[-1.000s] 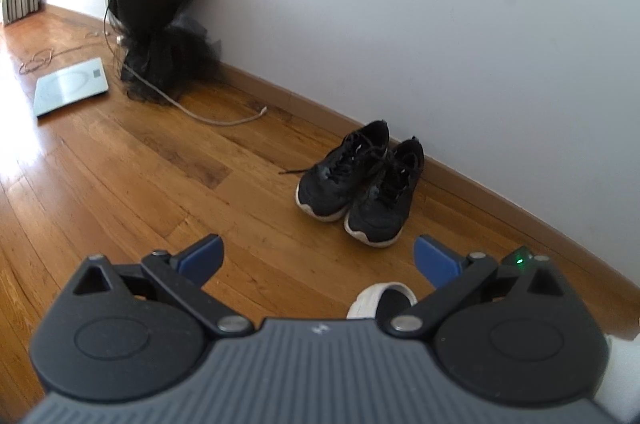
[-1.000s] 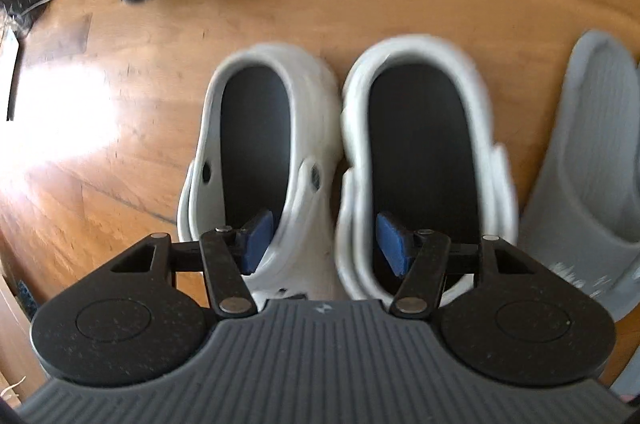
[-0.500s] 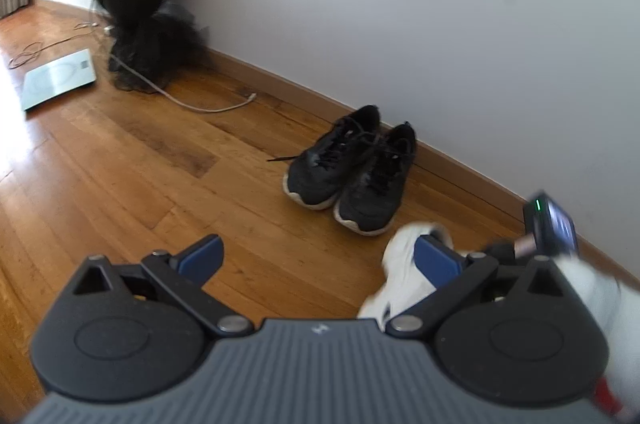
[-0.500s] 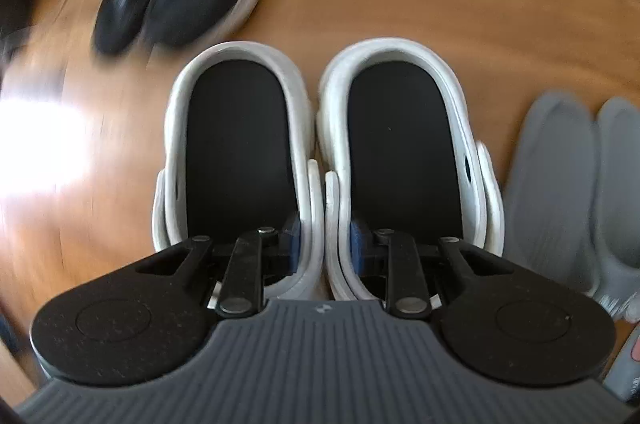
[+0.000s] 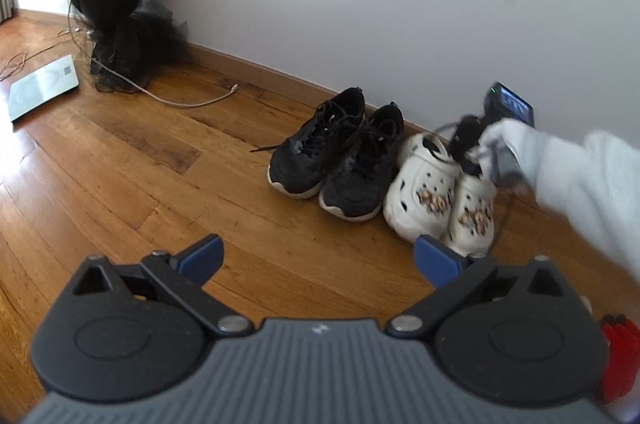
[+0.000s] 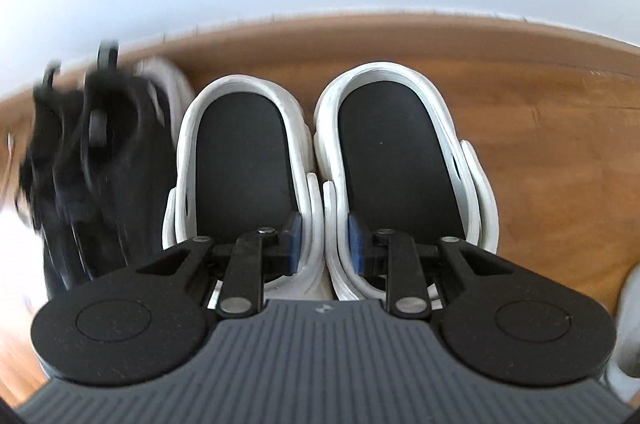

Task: Organize scattered shoes
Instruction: 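Grasp both white clogs with the right gripper and place them beside the sneakers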

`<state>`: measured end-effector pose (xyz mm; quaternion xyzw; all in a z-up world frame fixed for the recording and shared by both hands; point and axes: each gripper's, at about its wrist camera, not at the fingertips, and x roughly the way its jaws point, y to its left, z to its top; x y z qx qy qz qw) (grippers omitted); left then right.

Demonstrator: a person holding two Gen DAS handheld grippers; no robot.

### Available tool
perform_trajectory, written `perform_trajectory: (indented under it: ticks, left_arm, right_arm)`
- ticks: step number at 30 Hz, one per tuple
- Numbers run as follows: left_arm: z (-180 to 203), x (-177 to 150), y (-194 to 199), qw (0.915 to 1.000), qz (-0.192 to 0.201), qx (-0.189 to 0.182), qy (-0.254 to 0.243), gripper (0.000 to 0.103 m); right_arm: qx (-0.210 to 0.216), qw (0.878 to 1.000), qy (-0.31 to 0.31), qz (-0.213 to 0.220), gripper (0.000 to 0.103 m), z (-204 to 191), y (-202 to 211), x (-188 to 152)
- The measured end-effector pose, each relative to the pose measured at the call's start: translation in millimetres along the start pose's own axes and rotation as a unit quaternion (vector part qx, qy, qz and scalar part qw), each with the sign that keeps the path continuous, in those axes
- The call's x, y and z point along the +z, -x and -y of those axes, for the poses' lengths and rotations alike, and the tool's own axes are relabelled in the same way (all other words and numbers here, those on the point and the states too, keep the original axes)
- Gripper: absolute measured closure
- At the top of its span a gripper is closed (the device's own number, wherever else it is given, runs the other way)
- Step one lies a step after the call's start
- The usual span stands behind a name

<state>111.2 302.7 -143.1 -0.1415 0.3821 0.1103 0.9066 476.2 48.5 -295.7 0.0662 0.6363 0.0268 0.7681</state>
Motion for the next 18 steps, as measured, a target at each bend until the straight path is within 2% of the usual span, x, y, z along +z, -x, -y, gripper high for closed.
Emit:
perform_trajectory:
  ticks: [6, 8, 11, 13, 15, 18]
  left_arm:
    - [10, -1, 3, 0.9998, 0.002, -0.014, -0.016, 0.0]
    - [13, -2, 7, 0.9996, 0.004, -0.021, -0.02, 0.0]
    - [17, -4, 12, 0.9993, 0.006, -0.034, -0.016, 0.0]
    - [20, -6, 17, 0.9989, 0.007, -0.046, -0.011, 0.0]
    - [25, -8, 23, 0.9981, 0.009, -0.059, -0.011, 0.001]
    - [36, -11, 32, 0.9971, 0.012, -0.073, -0.018, 0.0]
  right_arm:
    - [0.046, 0.999, 0.003, 0.002, 0.074, 16, 25, 5]
    - [0.061, 0.998, 0.004, 0.002, 0.064, 21, 33, 7]
    - [0.084, 0.996, 0.006, 0.003, 0.056, 29, 45, 9]
    - [0.108, 0.993, 0.046, -0.007, 0.05, 51, 82, -18]
    - [0.109, 0.991, 0.068, -0.029, 0.045, 80, 103, -49]
    - [0.078, 0.99, 0.085, -0.077, 0.042, 131, 109, -105]
